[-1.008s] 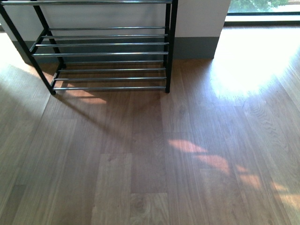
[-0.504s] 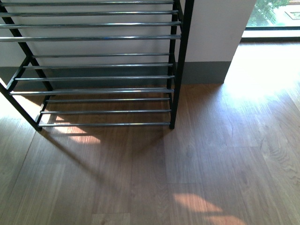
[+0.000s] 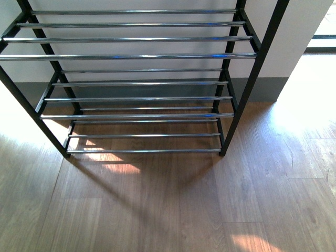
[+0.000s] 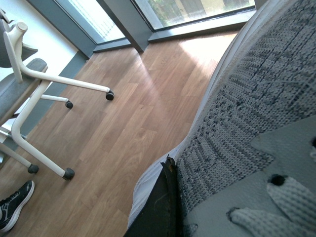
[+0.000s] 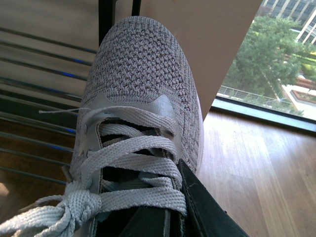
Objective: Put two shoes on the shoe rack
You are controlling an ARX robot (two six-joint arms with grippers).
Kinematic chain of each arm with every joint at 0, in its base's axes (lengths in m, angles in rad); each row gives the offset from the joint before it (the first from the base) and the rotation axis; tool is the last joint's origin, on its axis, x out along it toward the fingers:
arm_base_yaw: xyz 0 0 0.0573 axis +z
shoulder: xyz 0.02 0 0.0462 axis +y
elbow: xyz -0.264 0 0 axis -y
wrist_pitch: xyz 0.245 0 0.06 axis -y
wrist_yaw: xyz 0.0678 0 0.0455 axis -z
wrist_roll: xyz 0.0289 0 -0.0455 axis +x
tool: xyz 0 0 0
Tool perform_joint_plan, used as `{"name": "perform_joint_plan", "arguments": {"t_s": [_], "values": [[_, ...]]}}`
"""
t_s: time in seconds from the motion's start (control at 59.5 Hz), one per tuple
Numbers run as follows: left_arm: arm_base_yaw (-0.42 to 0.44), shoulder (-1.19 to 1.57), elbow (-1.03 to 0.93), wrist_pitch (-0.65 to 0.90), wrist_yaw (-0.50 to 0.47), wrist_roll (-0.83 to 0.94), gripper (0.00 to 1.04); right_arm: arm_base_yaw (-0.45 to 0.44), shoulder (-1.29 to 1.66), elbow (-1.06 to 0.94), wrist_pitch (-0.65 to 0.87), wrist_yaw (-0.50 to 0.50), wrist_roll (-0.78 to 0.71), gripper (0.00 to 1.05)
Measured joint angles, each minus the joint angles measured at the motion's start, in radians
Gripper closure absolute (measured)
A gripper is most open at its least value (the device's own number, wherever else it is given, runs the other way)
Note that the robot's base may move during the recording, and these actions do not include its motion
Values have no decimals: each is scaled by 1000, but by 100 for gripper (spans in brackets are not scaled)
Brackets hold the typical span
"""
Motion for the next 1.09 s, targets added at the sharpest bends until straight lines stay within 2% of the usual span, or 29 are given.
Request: {"name": "perform_joint_plan", "arguments": {"t_s": [0.739, 0.773, 0.824, 0.857, 0.908, 1.008, 1.092], "values": [[0, 0, 0, 0, -1, 0, 103, -2, 0, 0, 0, 3, 3, 103], [0, 0, 0, 0, -1, -1, 103, -12, 11, -2, 26, -43, 20, 103], [0, 0, 0, 0, -1, 0, 103, -17, 71, -1, 143, -196, 61, 103], [0, 0, 0, 0, -1, 0, 103, 1, 104, 11, 177, -238, 86, 103], [0, 0, 0, 0, 0, 0, 103, 66, 179, 55, 221, -234, 119, 103], [0, 0, 0, 0, -1, 0, 103, 197, 388, 201, 245, -143, 171, 103], [0, 0, 0, 0, -1, 0, 103, 246, 509, 299, 232, -87, 179, 103]]}}
